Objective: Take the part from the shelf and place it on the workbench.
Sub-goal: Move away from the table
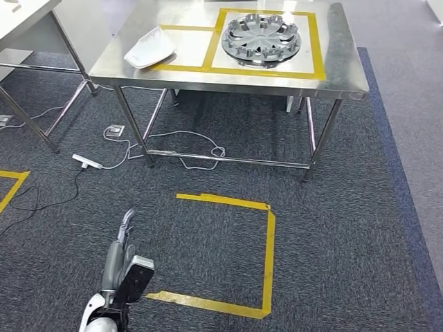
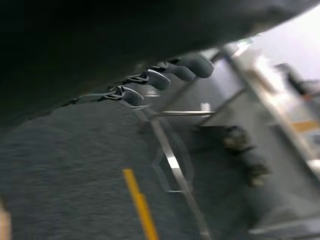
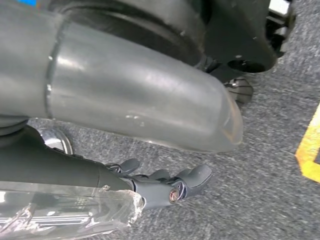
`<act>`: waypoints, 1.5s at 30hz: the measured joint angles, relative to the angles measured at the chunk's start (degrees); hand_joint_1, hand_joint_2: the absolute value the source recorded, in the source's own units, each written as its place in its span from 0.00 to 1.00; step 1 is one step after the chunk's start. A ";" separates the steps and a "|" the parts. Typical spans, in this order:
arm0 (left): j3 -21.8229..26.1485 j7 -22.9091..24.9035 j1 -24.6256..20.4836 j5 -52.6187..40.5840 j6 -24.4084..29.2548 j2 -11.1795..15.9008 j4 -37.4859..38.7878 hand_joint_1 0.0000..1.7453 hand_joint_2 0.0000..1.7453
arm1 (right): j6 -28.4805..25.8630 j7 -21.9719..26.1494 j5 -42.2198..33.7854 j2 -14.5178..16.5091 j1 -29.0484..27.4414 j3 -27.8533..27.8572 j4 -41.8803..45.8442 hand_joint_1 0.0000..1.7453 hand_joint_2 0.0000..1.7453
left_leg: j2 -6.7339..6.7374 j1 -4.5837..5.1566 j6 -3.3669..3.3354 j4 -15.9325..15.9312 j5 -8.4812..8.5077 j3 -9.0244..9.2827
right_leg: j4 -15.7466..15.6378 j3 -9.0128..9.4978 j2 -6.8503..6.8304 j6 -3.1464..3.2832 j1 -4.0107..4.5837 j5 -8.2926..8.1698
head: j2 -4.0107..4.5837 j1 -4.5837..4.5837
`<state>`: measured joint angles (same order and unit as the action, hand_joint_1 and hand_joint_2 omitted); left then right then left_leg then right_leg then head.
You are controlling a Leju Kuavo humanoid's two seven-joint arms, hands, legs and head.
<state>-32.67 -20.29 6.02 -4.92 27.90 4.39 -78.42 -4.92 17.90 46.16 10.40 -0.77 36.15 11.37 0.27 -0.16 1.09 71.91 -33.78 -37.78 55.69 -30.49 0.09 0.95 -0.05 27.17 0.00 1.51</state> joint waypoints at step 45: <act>12.74 8.53 -3.59 13.00 4.05 -5.81 69.10 0.00 0.00 | 1.60 -1.91 -0.92 -1.83 -1.20 1.33 -0.09 0.00 0.00 | 1.22 -0.34 -2.79 -15.42 6.58 6.89 | 17.62 -8.42 0.49 -3.29 -0.25 8.42 | 0.00 0.52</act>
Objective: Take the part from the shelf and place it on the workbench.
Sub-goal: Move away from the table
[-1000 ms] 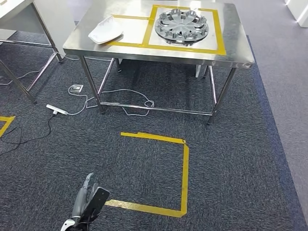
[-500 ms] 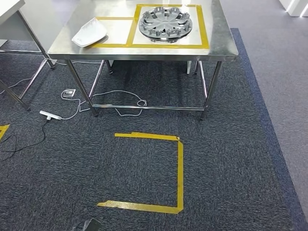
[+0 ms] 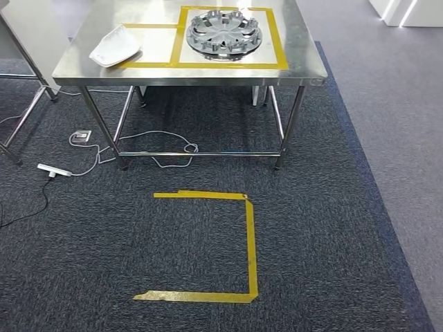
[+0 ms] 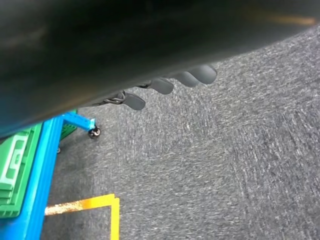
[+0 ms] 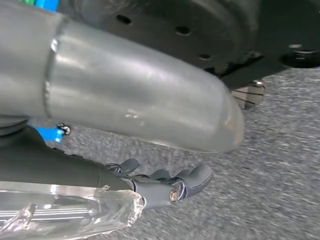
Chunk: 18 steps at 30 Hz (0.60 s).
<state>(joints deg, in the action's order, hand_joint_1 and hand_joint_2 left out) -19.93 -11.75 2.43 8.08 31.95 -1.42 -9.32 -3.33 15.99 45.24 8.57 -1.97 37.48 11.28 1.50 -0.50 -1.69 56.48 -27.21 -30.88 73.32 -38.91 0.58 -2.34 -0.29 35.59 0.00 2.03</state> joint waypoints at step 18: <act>0.35 -4.32 -1.65 -2.46 2.74 -3.11 0.85 0.00 0.00 | -0.51 -1.15 1.99 0.21 0.61 -0.22 0.03 0.00 0.00 | -2.03 0.12 1.77 10.73 -3.97 -3.46 | -16.81 8.75 3.09 3.29 0.47 -7.94 | 0.00 -0.55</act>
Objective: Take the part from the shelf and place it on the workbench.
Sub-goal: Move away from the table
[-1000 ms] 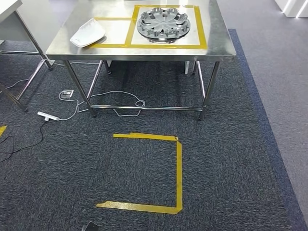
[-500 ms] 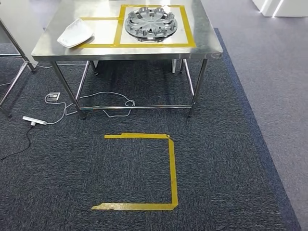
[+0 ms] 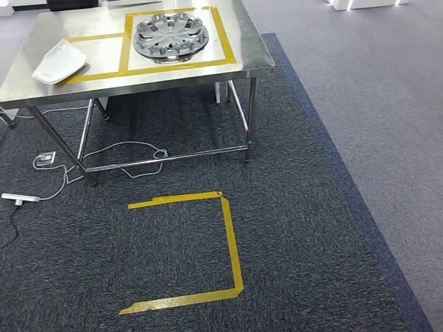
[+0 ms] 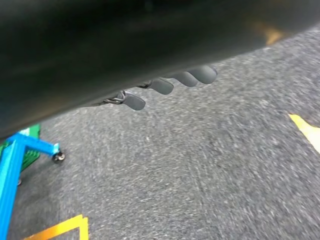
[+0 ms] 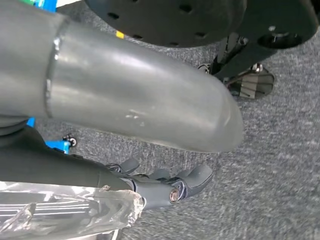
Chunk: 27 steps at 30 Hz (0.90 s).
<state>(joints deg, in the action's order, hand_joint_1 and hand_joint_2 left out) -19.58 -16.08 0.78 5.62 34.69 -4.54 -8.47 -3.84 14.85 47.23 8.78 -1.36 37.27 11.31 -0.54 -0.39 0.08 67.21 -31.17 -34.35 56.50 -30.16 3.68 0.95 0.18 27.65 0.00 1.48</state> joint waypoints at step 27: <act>-0.02 0.53 -0.16 1.22 0.26 -1.02 1.39 0.00 0.00 | -0.48 0.36 -0.02 0.36 0.40 -0.77 -0.27 0.00 0.00 | 1.17 -0.16 0.96 4.22 -5.19 -1.29 | -0.21 -0.05 -2.93 -0.02 -0.58 0.18 | 0.00 -0.22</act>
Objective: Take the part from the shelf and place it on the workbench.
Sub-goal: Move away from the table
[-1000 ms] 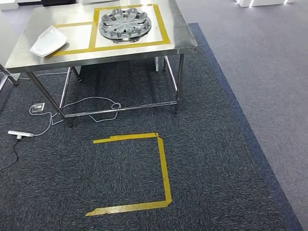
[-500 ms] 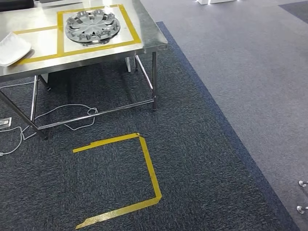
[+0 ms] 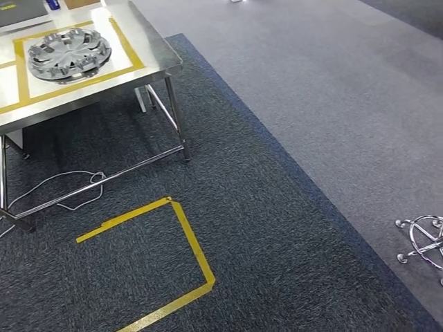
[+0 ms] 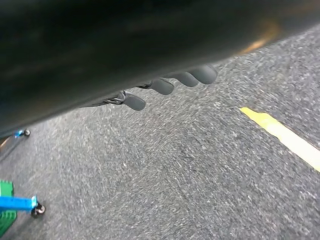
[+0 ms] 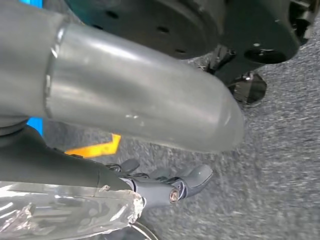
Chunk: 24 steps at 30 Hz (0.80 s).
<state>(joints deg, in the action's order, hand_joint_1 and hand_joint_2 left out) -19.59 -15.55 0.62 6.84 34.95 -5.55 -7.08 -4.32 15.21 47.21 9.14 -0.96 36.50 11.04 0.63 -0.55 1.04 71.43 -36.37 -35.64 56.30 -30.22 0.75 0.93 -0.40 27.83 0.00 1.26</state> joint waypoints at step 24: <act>-0.38 -0.76 -0.21 0.02 0.29 0.96 0.36 0.00 0.00 | 0.53 0.41 -0.23 0.62 -0.08 0.01 -0.30 0.00 0.00 | 5.76 0.59 -0.76 -15.13 8.23 6.61 | 0.88 -1.01 -3.87 -2.02 -0.21 0.66 | 0.00 0.32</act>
<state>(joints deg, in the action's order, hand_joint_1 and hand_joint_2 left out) -19.98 -16.31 0.41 6.86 35.24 -4.59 -6.72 -3.79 15.62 46.98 9.75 -1.04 36.51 10.74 6.39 0.04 0.28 56.30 -28.14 -29.03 57.17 -31.23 -3.12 -1.09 -0.61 28.49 0.00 1.58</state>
